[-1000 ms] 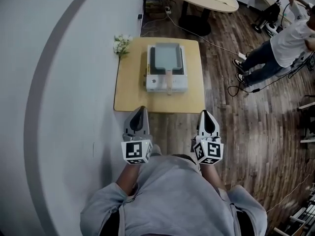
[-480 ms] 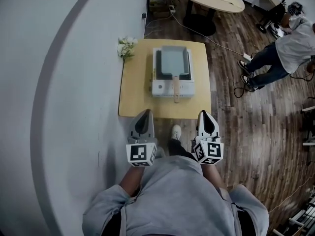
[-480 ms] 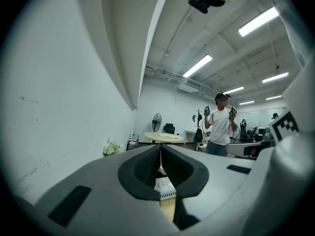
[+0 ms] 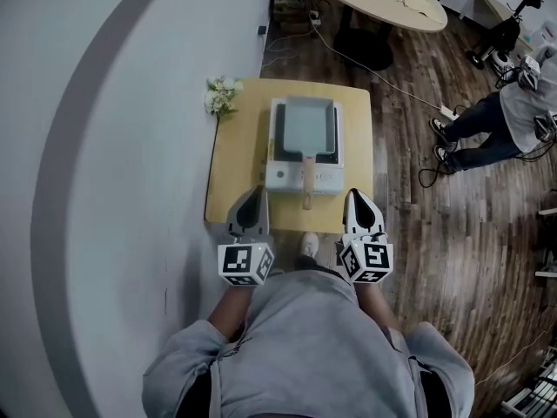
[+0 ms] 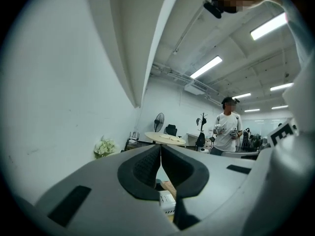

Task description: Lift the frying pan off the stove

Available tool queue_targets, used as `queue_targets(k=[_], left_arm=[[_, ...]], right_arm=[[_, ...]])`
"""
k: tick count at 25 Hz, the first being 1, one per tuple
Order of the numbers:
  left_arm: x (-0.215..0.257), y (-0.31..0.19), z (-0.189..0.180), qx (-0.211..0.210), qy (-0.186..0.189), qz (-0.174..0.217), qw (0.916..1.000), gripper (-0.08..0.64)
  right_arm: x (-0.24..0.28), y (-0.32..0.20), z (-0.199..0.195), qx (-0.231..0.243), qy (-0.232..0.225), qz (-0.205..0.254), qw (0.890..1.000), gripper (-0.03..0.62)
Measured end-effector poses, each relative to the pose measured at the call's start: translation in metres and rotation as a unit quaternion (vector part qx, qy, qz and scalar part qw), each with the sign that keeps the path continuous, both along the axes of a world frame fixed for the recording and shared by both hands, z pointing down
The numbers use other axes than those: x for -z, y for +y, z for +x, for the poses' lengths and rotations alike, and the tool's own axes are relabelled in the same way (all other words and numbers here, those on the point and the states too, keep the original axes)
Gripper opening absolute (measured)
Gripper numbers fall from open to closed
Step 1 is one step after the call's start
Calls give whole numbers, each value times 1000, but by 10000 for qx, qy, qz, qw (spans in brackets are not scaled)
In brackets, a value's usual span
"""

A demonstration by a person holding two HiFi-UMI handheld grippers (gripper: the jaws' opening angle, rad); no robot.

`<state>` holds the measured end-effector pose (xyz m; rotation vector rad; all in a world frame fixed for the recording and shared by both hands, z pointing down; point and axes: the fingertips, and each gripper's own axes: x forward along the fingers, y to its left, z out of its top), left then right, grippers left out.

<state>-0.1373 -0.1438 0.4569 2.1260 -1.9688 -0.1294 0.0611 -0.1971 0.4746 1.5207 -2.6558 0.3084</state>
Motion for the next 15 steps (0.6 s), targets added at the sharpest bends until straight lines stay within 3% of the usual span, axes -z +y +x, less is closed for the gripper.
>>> queue_targets(k=[7,9,11,15], left_arm=[[-14,-35,-1,-77,376,-51,9992,16],[-24,-43,4,-292,578,-223,9977,119],[-38,-52,9,-531,897,-486,9934,141],[-68,-66,21,-1016,1497,-994,9785,164]], right_arm=[[-29,-30,-22,553,-182,-500,9971,3],[-40,-34,-30,757,-328,-791,9934,56],[-54,-35,-37,966,-468,-1142,9877,92],[-79,-38,-49,1258,-798,-1768,9729,104]])
